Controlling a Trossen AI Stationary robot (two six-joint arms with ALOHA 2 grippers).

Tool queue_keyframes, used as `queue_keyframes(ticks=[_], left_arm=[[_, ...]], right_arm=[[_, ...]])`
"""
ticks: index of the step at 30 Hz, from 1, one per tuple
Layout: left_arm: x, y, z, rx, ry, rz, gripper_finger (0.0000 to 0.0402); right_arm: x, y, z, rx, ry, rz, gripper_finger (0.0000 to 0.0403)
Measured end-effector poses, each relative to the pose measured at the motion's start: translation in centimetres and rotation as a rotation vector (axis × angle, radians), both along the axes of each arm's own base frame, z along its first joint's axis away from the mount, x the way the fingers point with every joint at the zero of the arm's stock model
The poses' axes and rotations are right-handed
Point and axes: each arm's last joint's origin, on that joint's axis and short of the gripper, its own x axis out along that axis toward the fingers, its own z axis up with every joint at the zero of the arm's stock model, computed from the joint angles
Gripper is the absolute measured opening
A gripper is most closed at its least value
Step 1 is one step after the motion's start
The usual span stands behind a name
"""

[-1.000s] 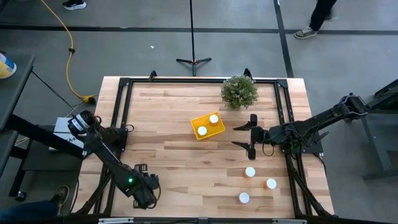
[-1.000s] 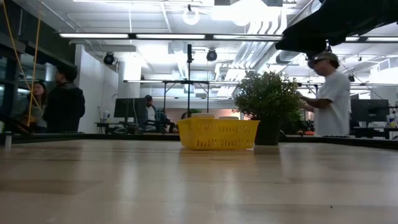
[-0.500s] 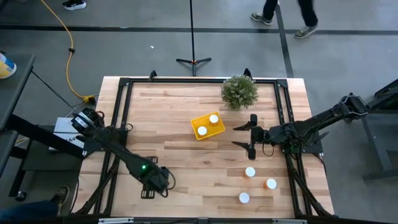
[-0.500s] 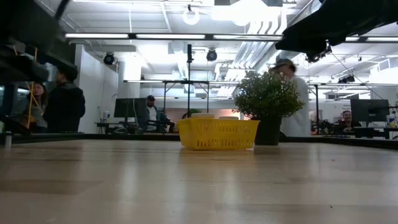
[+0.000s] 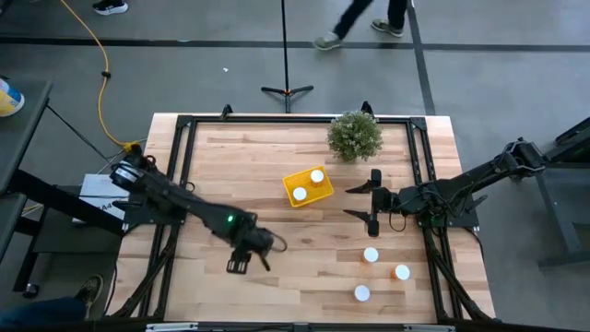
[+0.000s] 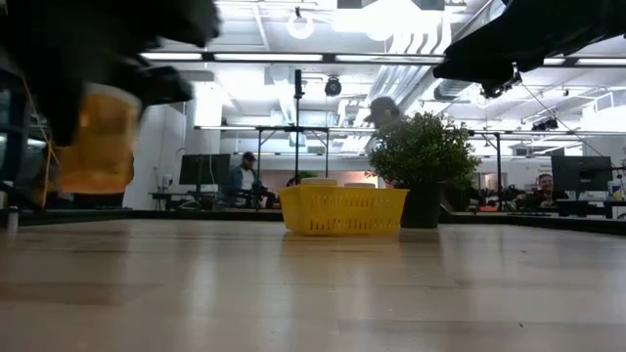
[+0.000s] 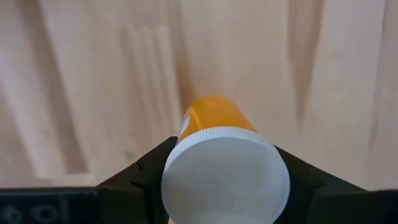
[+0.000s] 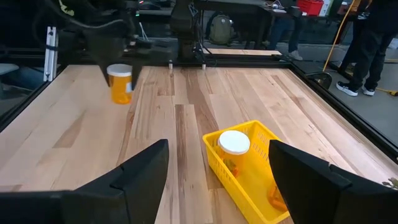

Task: Pick and place pill bottles into a basket
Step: Put the orange pill bottle into the yellow bin

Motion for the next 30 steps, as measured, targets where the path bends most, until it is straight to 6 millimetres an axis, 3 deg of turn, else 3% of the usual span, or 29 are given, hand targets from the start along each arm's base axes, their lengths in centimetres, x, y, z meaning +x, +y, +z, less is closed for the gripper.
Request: queue_keyframes(ticks=[13, 20, 30], left_arm=[[3.9, 7.2, 3.5, 0.059, -0.148, -0.059, 0.0227], [4.8, 11.1, 3.9, 0.103, -0.213, -0.043, 0.0229], [5.8, 15.0, 4.3, 0.153, -0.331, -0.050, 0.0237]], right_arm=[[0.0, 0.0, 0.0, 0.000, 0.001, 0.000, 0.0268], [0.0, 0.0, 0.0, 0.000, 0.001, 0.000, 0.0268], [0.0, 0.0, -0.1, -0.003, 0.008, 0.000, 0.0268]])
